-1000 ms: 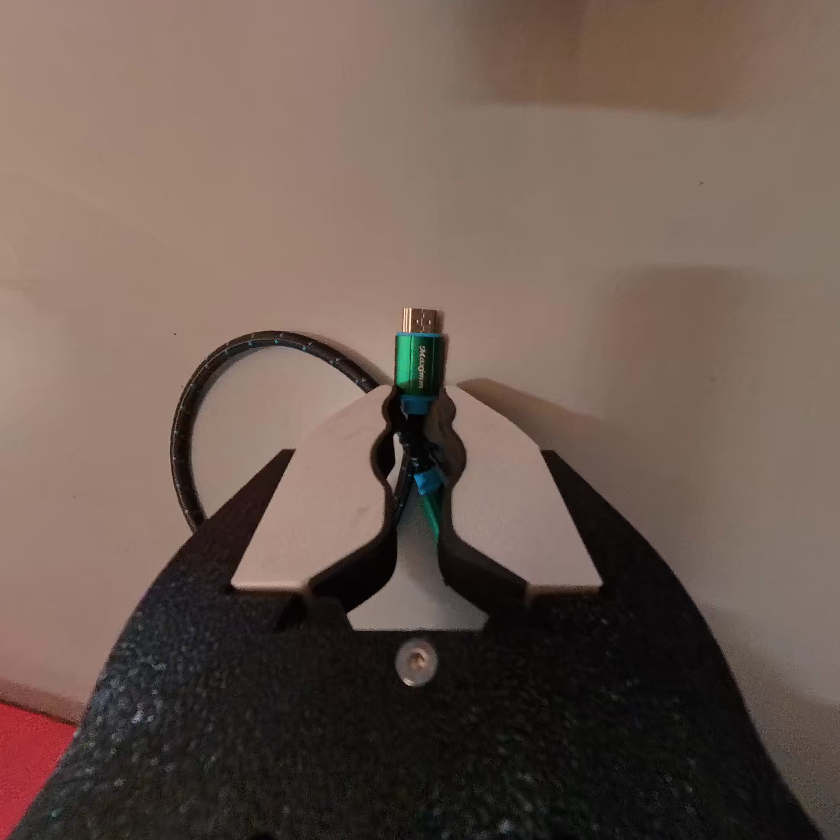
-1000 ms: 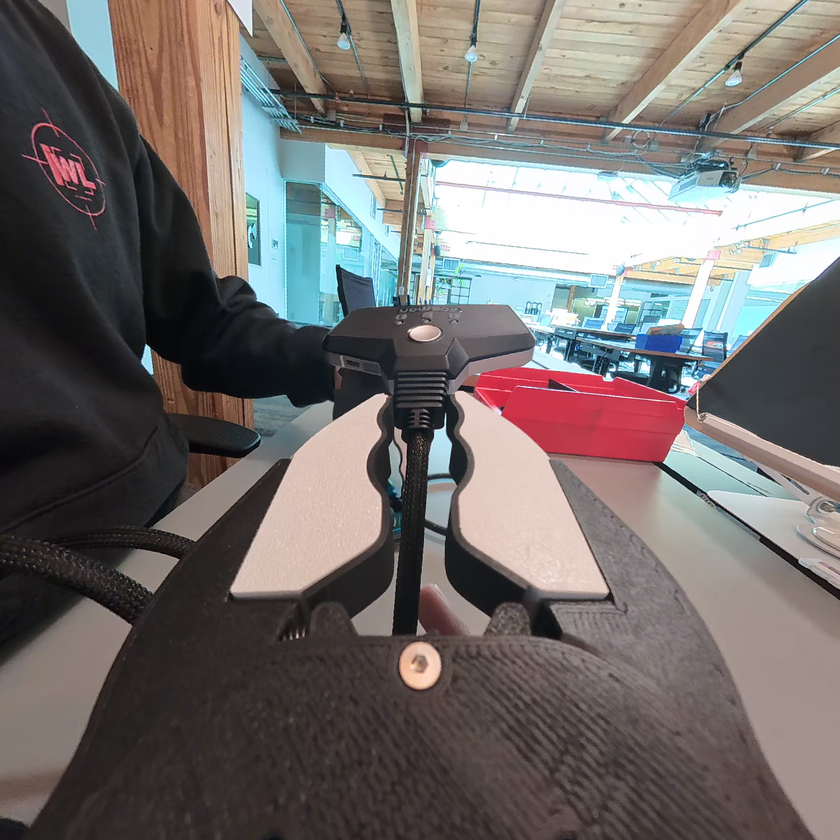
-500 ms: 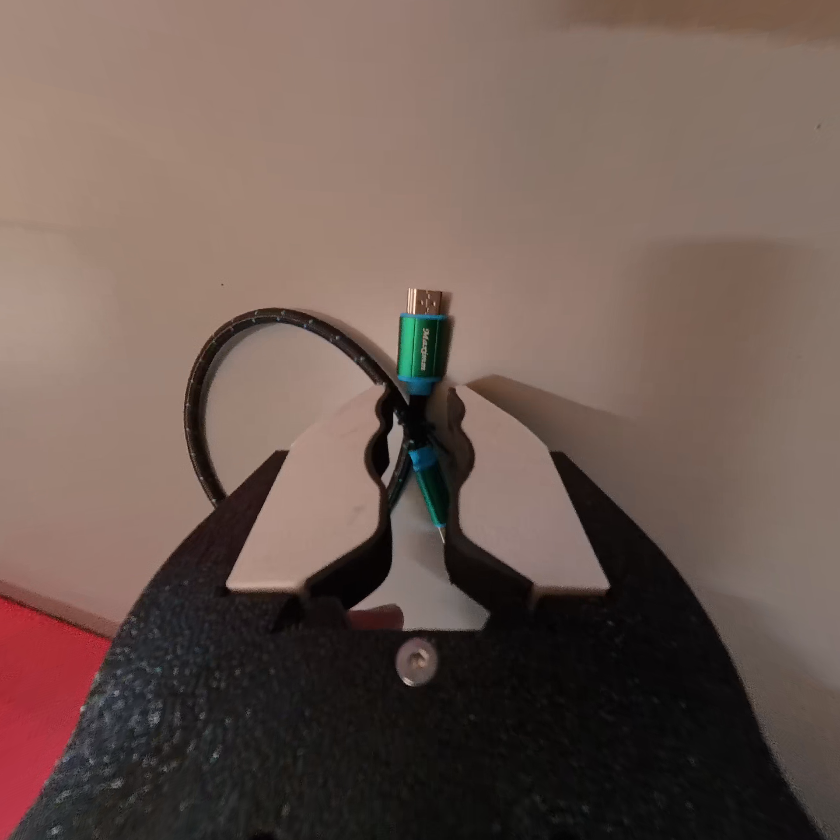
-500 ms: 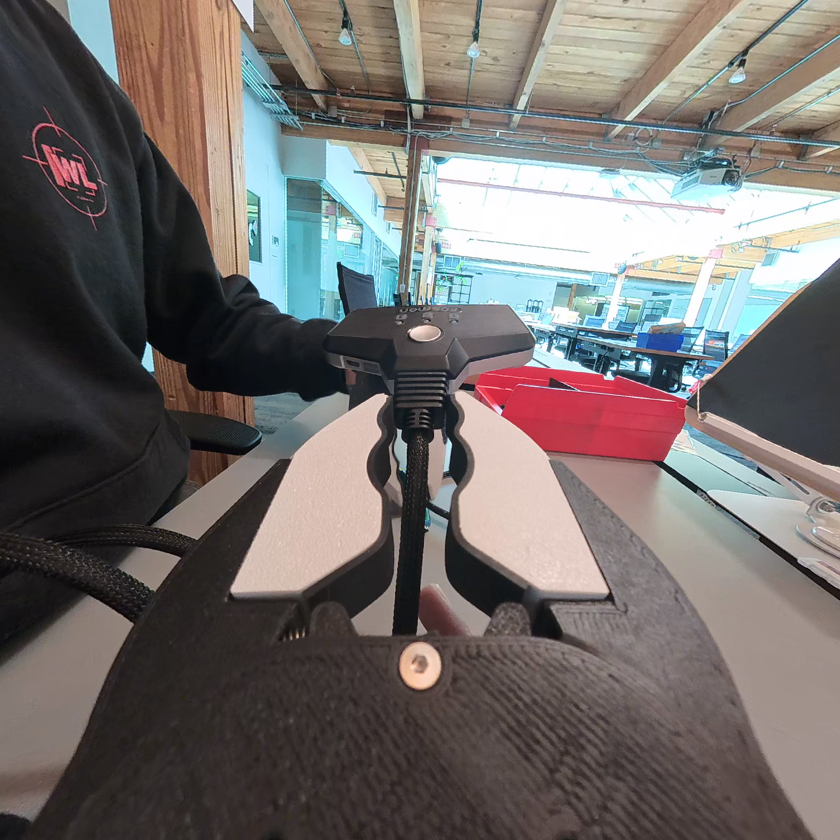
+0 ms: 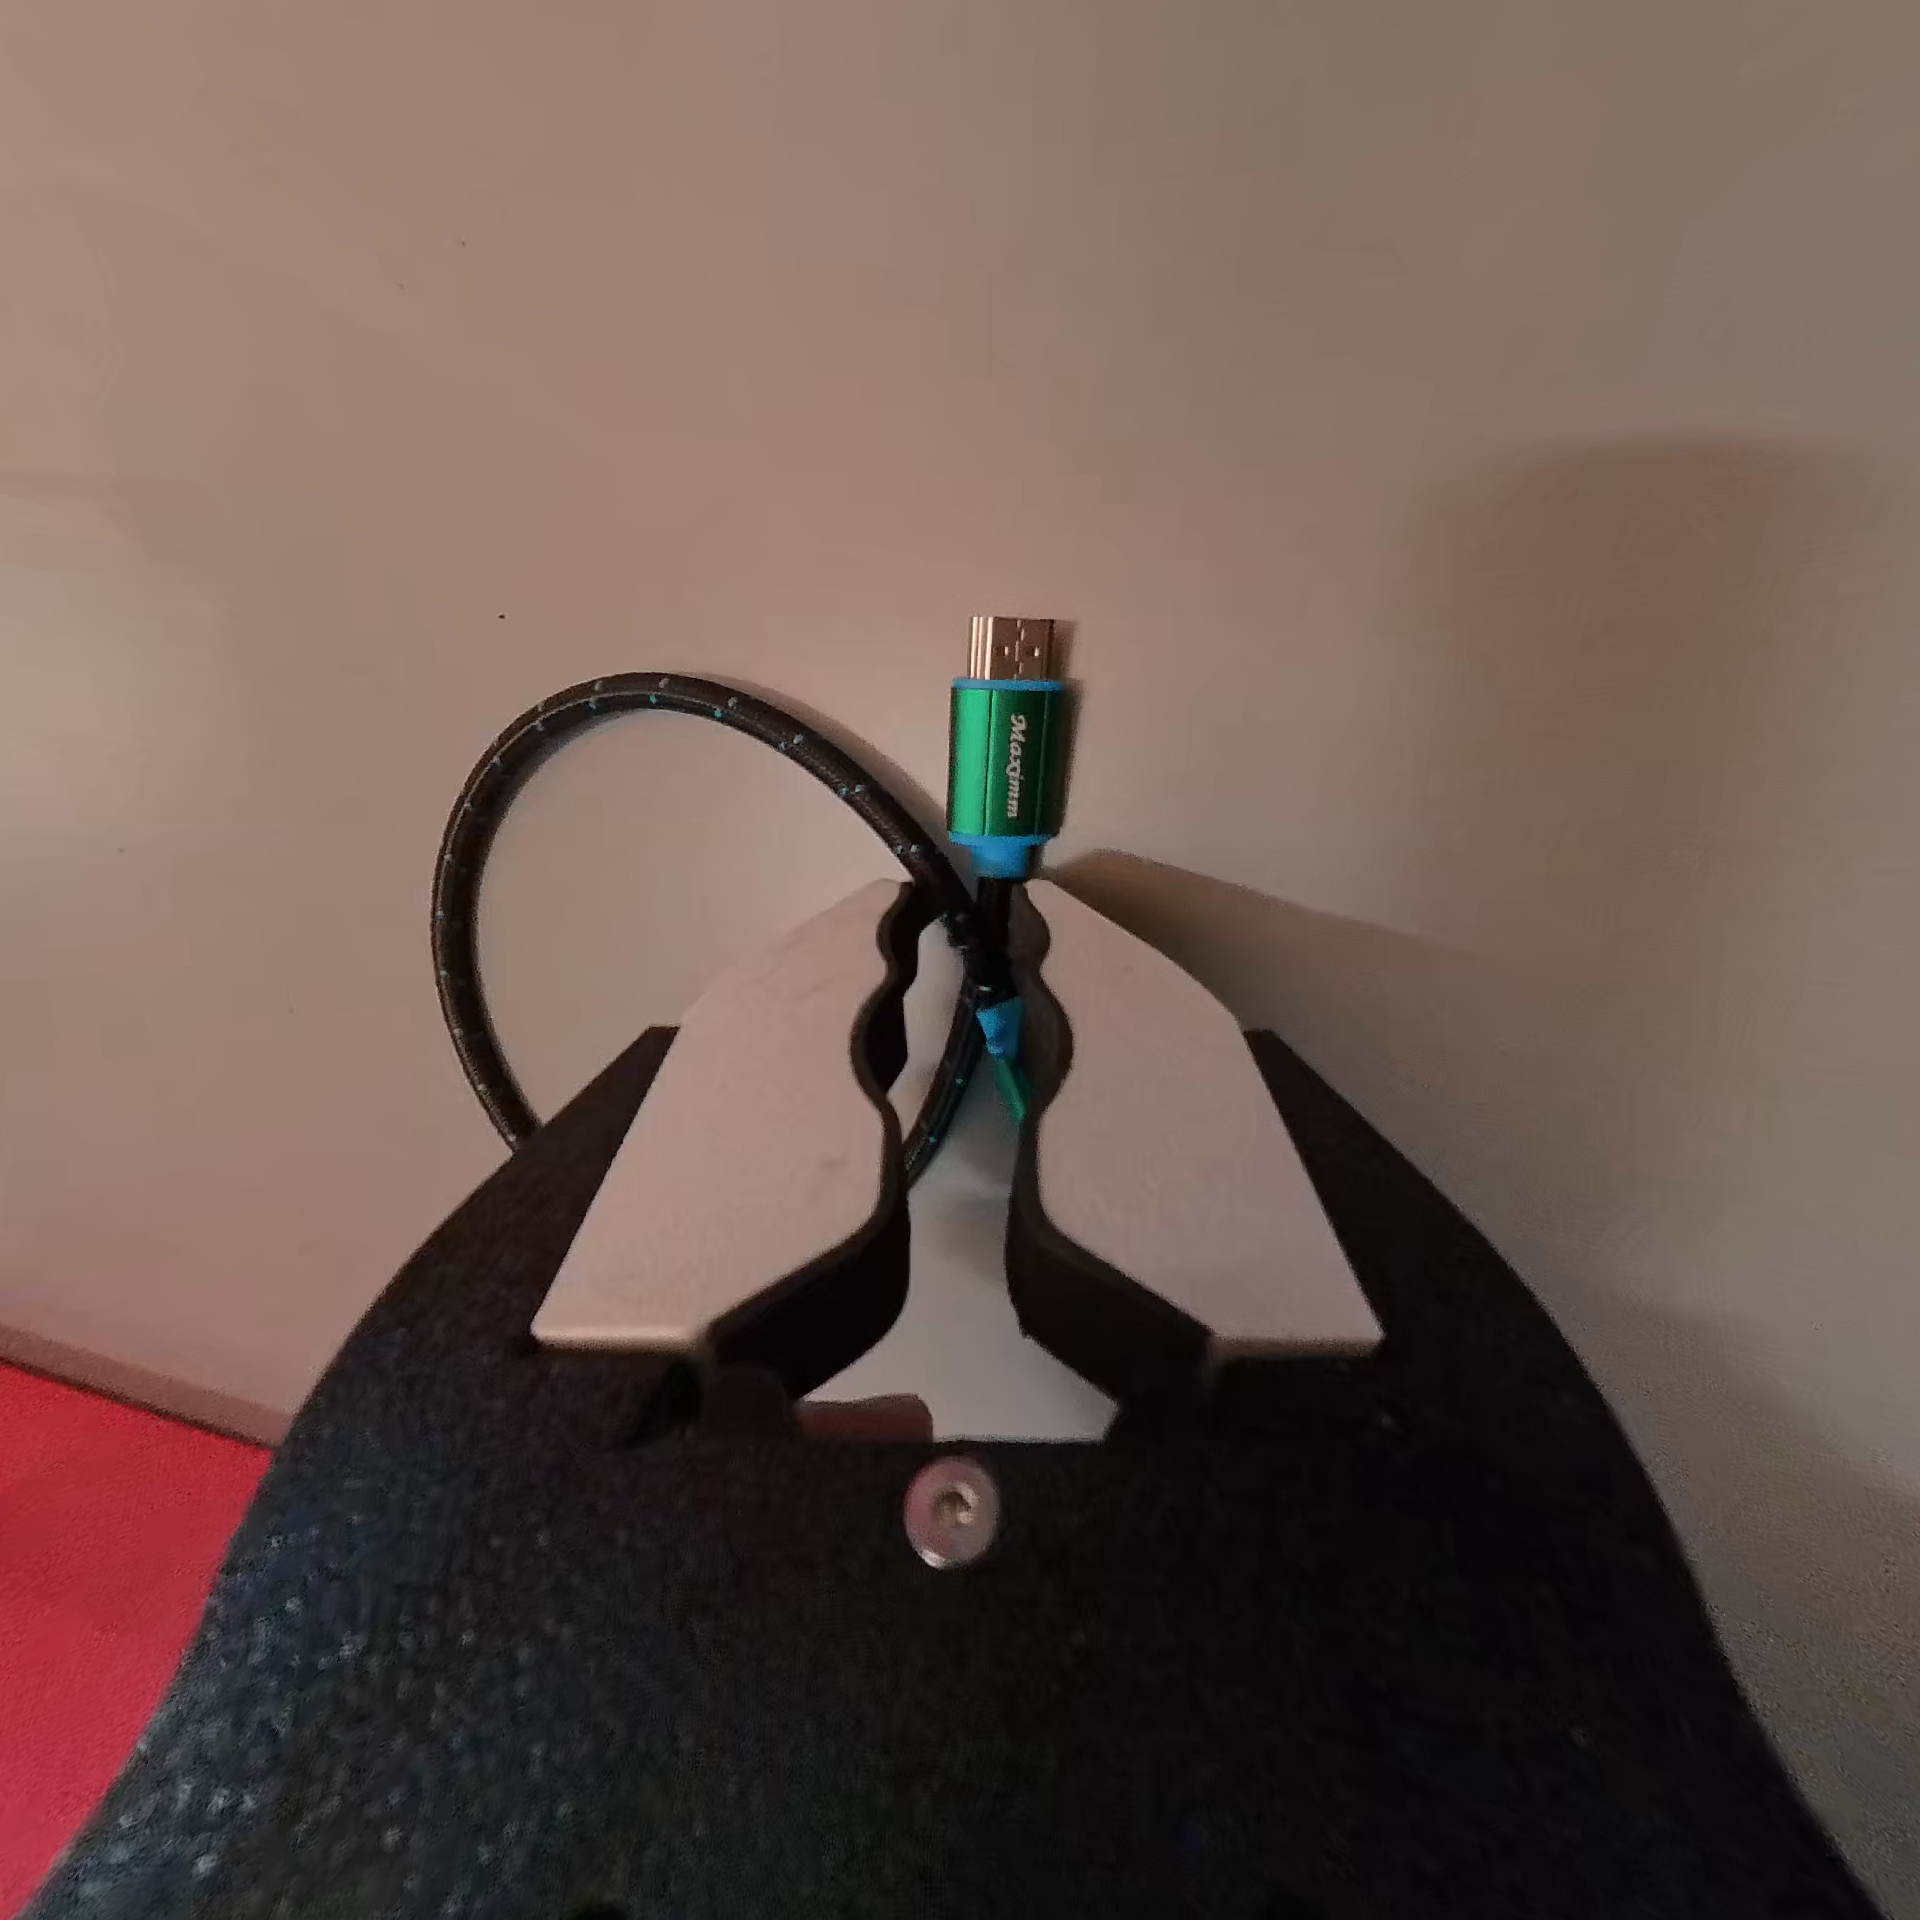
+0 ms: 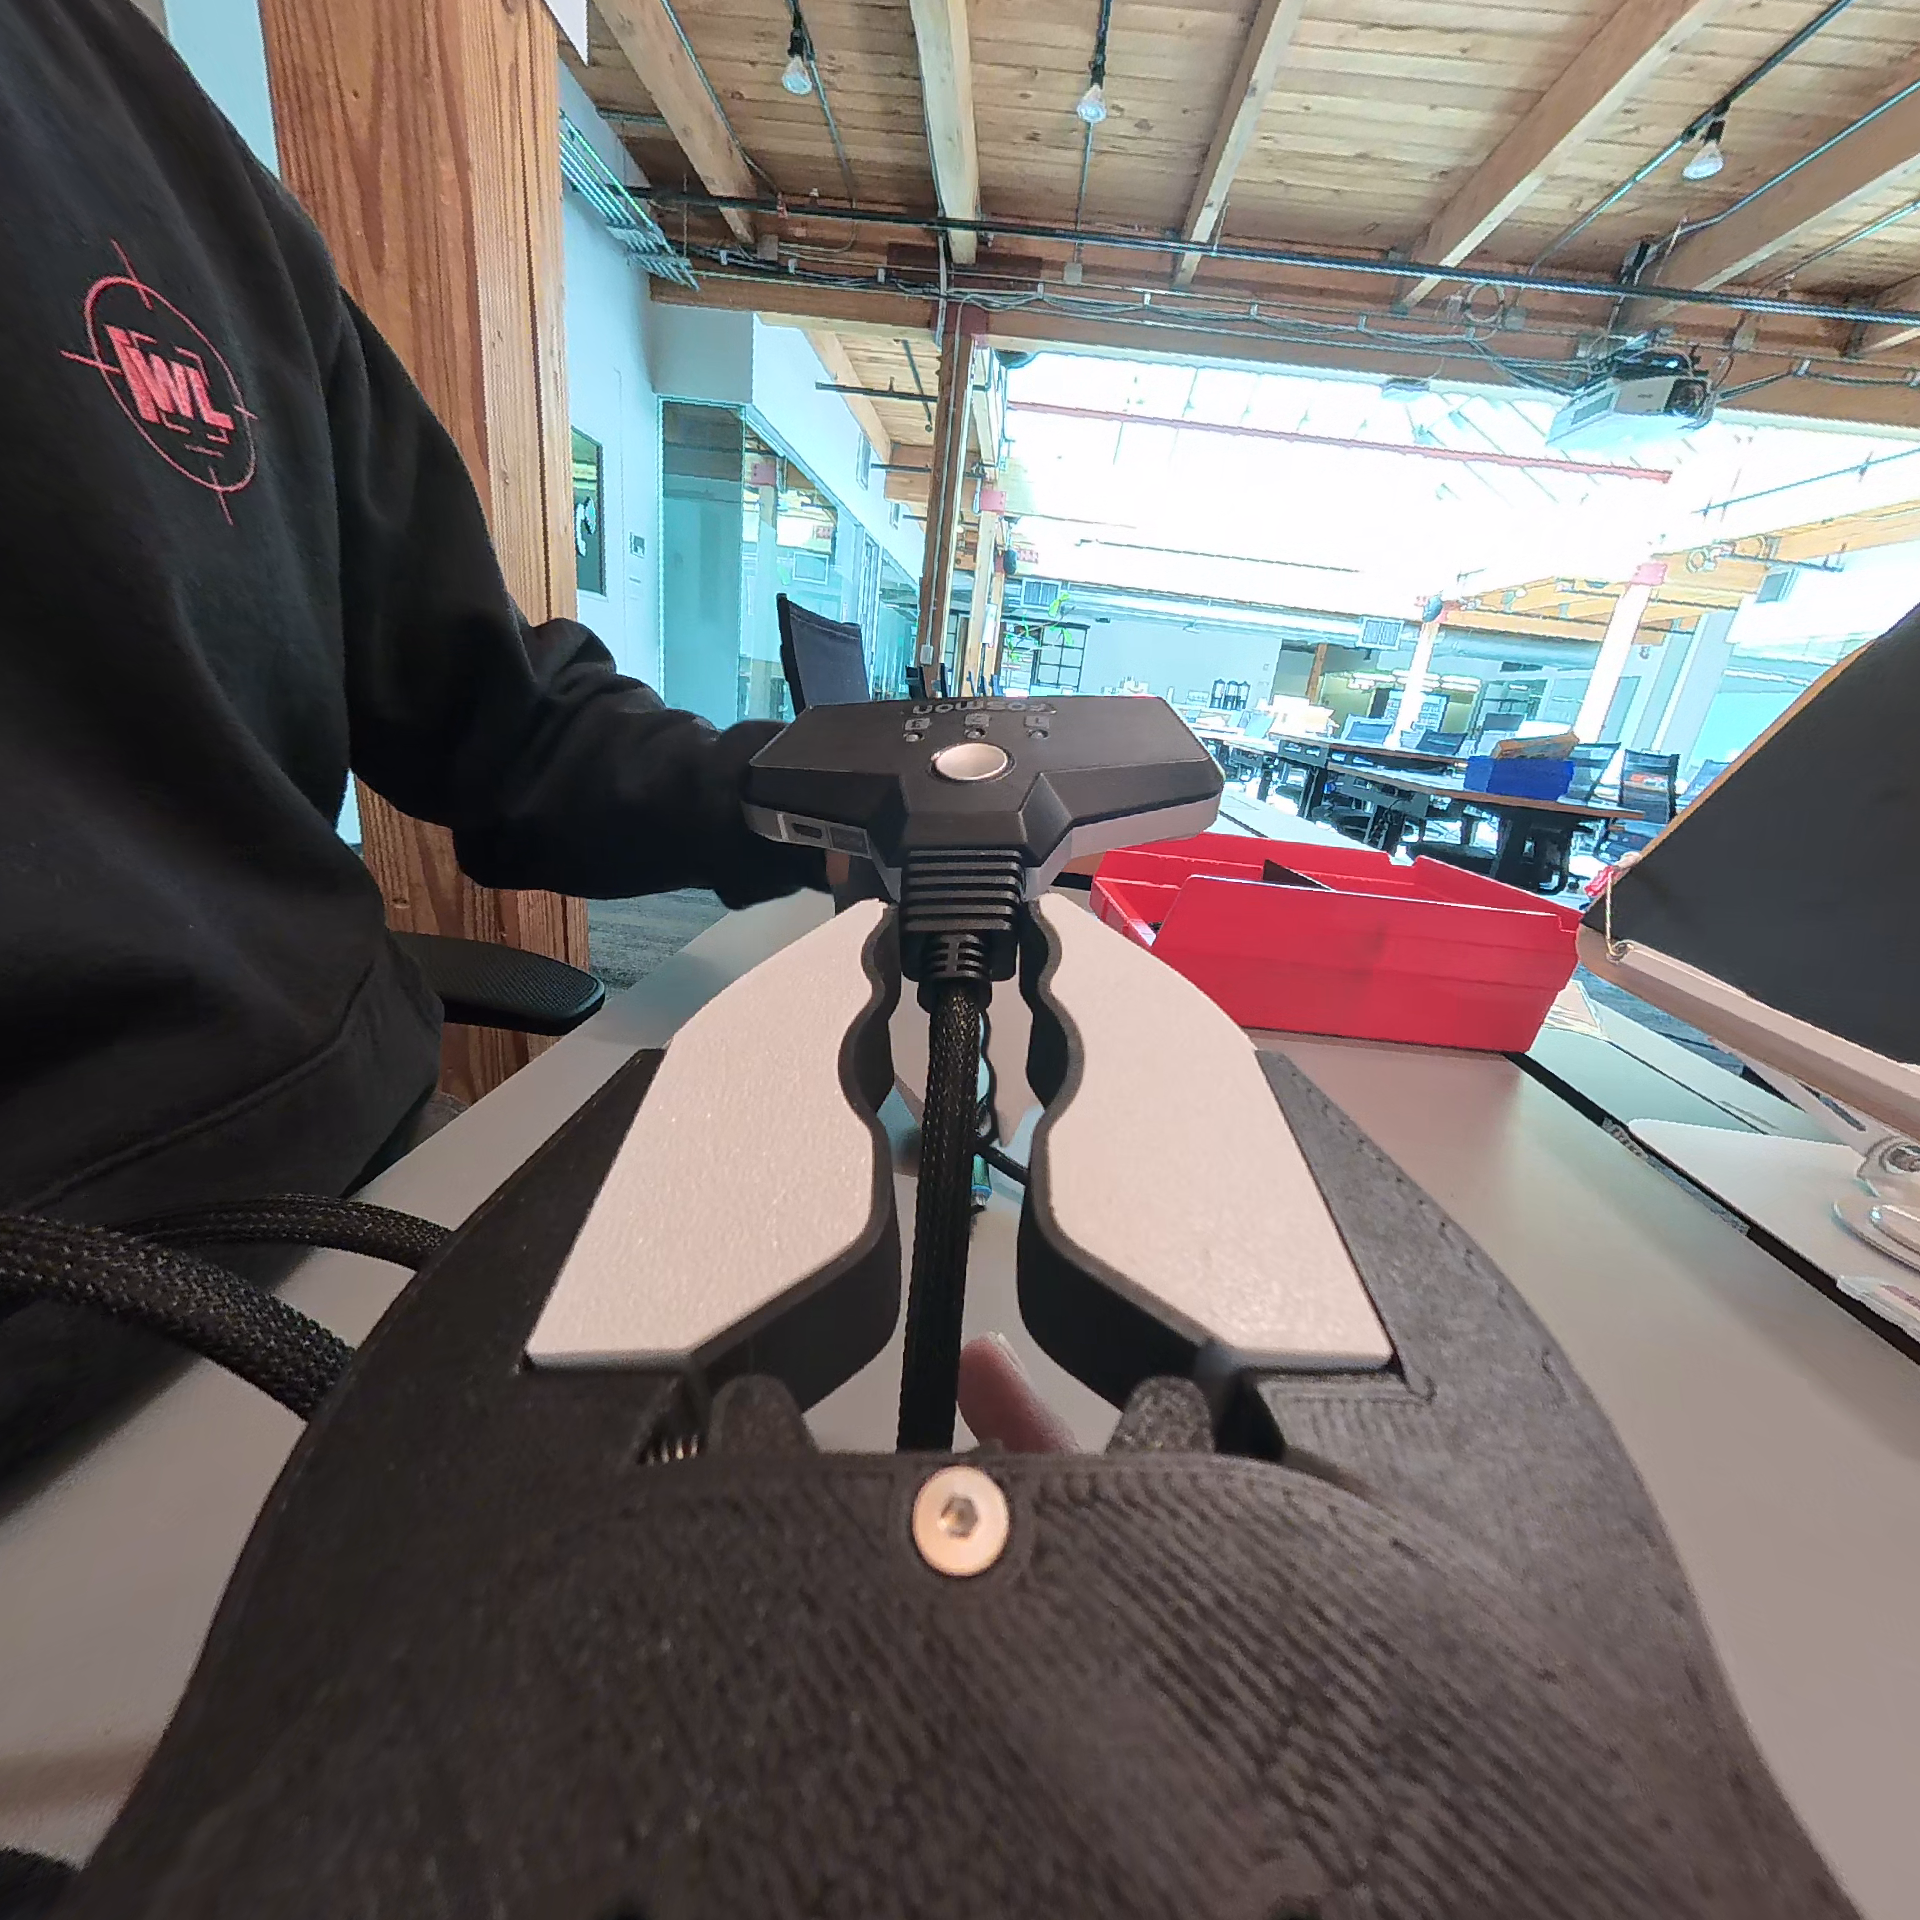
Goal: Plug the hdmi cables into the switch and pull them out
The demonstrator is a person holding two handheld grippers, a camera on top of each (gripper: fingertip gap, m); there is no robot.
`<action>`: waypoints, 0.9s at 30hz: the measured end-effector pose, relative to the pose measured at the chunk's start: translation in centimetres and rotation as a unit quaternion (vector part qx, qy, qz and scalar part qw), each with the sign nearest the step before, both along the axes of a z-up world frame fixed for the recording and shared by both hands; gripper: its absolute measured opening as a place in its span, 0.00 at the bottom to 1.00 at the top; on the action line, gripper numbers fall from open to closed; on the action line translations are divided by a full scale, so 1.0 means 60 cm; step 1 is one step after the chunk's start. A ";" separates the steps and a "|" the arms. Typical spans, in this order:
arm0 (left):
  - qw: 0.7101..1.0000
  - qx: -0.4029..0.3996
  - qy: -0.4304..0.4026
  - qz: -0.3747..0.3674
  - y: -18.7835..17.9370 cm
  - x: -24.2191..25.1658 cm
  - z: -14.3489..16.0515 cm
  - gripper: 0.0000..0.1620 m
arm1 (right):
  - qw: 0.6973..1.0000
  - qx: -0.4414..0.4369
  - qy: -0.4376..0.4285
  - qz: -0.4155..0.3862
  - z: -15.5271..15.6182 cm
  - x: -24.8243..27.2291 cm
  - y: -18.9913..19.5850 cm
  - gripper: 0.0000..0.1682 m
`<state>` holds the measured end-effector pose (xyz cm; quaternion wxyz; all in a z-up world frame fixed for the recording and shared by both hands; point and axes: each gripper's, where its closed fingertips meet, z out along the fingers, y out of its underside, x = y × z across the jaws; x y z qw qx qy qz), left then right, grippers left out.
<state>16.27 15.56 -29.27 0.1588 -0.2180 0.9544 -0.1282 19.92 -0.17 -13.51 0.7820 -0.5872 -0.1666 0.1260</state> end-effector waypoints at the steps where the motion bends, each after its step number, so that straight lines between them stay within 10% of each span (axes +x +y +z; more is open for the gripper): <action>1: 1.000 0.002 0.006 -0.003 0.002 -0.003 0.000 0.10 | 1.000 -0.001 0.000 0.001 0.000 0.000 0.000 0.13; 27: 0.991 0.012 0.124 0.040 0.016 -0.019 -0.012 0.07 | 0.999 -0.035 -0.010 -0.028 -0.017 0.011 0.009 0.13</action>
